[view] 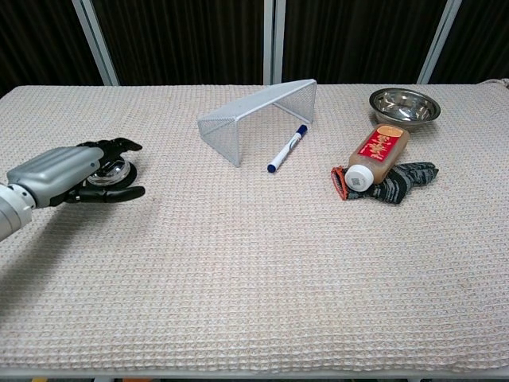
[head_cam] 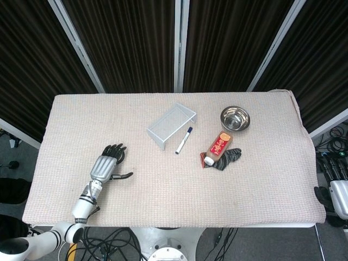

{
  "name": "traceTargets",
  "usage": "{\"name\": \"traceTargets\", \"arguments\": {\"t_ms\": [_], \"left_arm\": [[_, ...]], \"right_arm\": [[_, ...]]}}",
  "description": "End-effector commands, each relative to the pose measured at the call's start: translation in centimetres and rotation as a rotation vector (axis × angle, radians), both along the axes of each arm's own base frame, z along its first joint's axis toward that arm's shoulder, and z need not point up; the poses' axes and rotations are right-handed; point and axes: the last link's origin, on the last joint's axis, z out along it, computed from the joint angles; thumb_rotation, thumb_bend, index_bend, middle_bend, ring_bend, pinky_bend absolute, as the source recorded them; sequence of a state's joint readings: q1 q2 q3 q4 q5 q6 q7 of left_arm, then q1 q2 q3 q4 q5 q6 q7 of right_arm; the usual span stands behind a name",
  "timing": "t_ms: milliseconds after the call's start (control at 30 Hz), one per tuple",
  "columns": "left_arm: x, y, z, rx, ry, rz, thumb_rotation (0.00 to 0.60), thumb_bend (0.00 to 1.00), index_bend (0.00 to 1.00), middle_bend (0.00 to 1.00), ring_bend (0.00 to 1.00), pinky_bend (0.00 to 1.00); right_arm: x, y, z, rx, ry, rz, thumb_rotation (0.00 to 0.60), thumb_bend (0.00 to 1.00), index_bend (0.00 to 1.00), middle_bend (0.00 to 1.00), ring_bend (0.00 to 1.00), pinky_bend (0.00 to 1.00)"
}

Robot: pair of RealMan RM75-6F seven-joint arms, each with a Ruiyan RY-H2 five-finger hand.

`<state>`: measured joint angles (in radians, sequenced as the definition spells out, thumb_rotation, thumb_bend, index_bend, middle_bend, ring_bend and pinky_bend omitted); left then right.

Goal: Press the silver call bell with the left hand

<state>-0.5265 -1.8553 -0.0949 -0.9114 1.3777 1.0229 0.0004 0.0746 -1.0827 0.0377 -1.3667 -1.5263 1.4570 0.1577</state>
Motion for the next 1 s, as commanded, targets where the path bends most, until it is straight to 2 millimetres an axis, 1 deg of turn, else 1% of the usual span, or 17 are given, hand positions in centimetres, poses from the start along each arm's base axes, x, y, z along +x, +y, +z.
{"name": "traceTargets", "arguments": {"t_ms": [33, 233, 467, 600, 867, 1000], "left_arm": [[-0.8, -0.6, -0.5, -0.039, 0.023, 0.023, 0.067, 0.0, 0.0, 0.0, 0.0, 0.0], [0.5, 0.2, 0.6, 0.05, -0.027, -0.019, 0.066, 0.0, 0.0, 0.0, 0.0, 0.0], [1.0, 0.3, 1.3, 0.097, -0.075, -0.039, 0.068, 0.0, 0.0, 0.0, 0.0, 0.0], [0.9, 0.3, 1.1, 0.073, -0.065, -0.033, 0.067, 0.0, 0.0, 0.0, 0.0, 0.0], [-0.7, -0.8, -0.2, -0.02, -0.001, 0.015, 0.067, 0.0, 0.0, 0.0, 0.0, 0.0], [-0.3, -0.4, 0.1, 0.006, -0.013, 0.001, 0.065, 0.0, 0.0, 0.0, 0.0, 0.0]], "right_arm": [[0.0, 0.0, 0.0, -0.001, -0.001, -0.002, 0.6, 0.32, 0.0, 0.0, 0.0, 0.0], [-0.1, 0.0, 0.1, -0.006, -0.007, -0.005, 0.6, 0.32, 0.0, 0.0, 0.0, 0.0], [-0.1, 0.0, -0.1, 0.0, -0.012, -0.003, 0.6, 0.32, 0.0, 0.0, 0.0, 0.0], [-0.1, 0.0, 0.0, -0.004, -0.014, -0.006, 0.6, 0.32, 0.0, 0.0, 0.0, 0.0], [-0.3, -0.1, -0.2, 0.008, -0.024, -0.016, 0.6, 0.32, 0.0, 0.0, 0.0, 0.0], [-0.3, -0.1, 0.0, 0.001, -0.027, -0.014, 0.6, 0.32, 0.0, 0.0, 0.0, 0.0]]}}
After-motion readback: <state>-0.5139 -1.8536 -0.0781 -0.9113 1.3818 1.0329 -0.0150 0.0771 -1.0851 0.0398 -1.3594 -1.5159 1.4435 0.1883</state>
